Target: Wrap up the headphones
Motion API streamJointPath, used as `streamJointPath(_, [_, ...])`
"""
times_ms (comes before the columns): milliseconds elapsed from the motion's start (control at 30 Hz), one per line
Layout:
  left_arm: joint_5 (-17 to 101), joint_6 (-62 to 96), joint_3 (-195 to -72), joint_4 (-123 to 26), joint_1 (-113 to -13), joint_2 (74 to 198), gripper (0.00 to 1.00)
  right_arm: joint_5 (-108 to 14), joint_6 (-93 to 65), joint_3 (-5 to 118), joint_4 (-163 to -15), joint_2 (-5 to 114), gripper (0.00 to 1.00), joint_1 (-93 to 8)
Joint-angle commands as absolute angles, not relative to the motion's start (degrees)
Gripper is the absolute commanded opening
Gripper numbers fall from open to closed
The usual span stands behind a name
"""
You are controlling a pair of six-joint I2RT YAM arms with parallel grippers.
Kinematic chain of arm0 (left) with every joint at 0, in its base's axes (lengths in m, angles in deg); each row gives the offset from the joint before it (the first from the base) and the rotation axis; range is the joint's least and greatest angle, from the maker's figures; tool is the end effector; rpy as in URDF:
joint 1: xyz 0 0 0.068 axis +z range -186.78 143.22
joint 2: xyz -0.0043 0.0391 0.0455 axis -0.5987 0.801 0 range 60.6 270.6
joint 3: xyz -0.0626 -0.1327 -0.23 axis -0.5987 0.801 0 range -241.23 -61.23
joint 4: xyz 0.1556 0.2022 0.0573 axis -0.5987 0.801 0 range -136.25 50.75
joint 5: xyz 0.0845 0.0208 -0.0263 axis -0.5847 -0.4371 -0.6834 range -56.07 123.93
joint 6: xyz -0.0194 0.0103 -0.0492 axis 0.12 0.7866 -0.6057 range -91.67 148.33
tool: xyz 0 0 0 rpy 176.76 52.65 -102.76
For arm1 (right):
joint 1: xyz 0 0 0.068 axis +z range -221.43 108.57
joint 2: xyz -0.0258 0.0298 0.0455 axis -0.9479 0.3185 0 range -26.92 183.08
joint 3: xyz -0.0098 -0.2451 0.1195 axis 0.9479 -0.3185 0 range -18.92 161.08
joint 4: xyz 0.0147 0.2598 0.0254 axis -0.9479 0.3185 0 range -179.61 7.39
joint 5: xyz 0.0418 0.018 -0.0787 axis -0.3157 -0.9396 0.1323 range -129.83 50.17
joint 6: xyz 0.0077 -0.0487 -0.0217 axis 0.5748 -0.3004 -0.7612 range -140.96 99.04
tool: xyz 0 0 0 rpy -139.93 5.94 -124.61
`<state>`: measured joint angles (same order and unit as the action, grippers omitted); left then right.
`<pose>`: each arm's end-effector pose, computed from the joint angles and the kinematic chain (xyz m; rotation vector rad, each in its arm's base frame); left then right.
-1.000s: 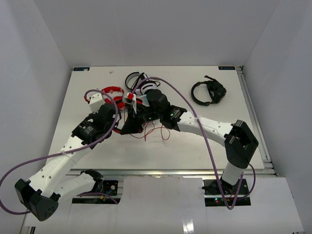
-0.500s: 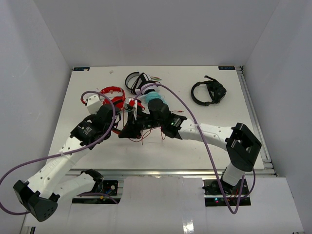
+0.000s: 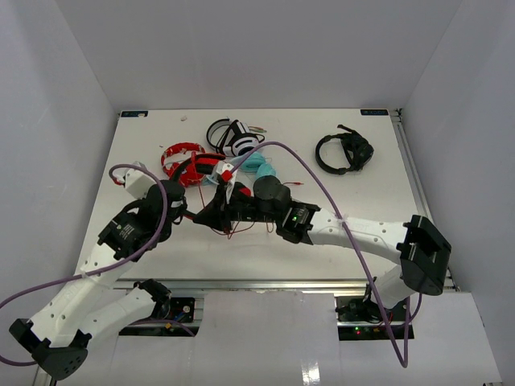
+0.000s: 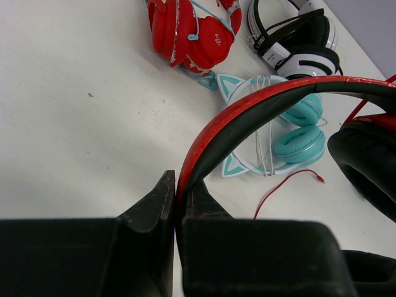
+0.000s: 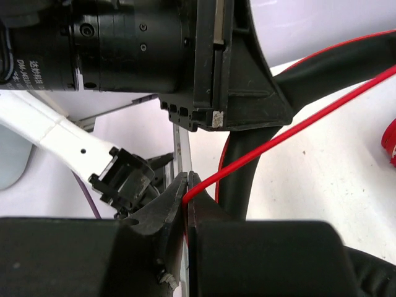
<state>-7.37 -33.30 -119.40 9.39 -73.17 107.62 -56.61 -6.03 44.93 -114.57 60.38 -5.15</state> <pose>0.1271 -0.0646 0.3424 -0.7835 1.9793 -0.1460 0.1371 0.3376 0.3378 -0.9629 1.4124 1.3186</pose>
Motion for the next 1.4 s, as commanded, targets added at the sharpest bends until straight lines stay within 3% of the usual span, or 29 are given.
streamJointPath(0, [-17.81,-45.26,-122.60,6.70,-71.76,103.91,0.00,-52.64,-4.05,41.37,-113.06,58.79,0.08,-4.34])
streamJointPath(300, [-16.55,-44.65,-125.65,8.94,-71.76,106.36,0.00,-71.89,-10.24,45.42,-117.07,63.88,0.08,-4.37])
streamJointPath(367, [-15.96,-44.53,-125.36,8.71,-71.76,106.12,0.00,-76.19,-9.92,46.82,-119.58,64.96,0.12,-4.37])
streamJointPath(433, [-15.56,-43.93,-124.88,8.59,-71.76,105.61,0.00,-78.62,-9.97,48.20,-120.96,66.22,0.16,-4.37])
streamJointPath(667, [-14.83,-41.83,-124.91,8.33,-71.76,103.56,0.00,-80.36,-9.08,51.28,-123.42,69.74,0.16,-5.08])
streamJointPath(900, [-17.04,-39.02,-129.57,11.77,-71.76,104.71,0.00,-89.30,-0.21,40.87,-149.44,70.06,0.08,-5.74])
streamJointPath(1033, [-18.95,-37.46,-131.62,14.50,-71.76,105.74,0.00,-84.81,0.39,32.53,-158.21,68.26,0.08,-7.03])
streamJointPath(1367, [-16.80,-27.20,-132.71,12.87,-71.76,108.01,0.00,-50.47,-10.19,22.22,-158.30,65.09,0.08,-8.06])
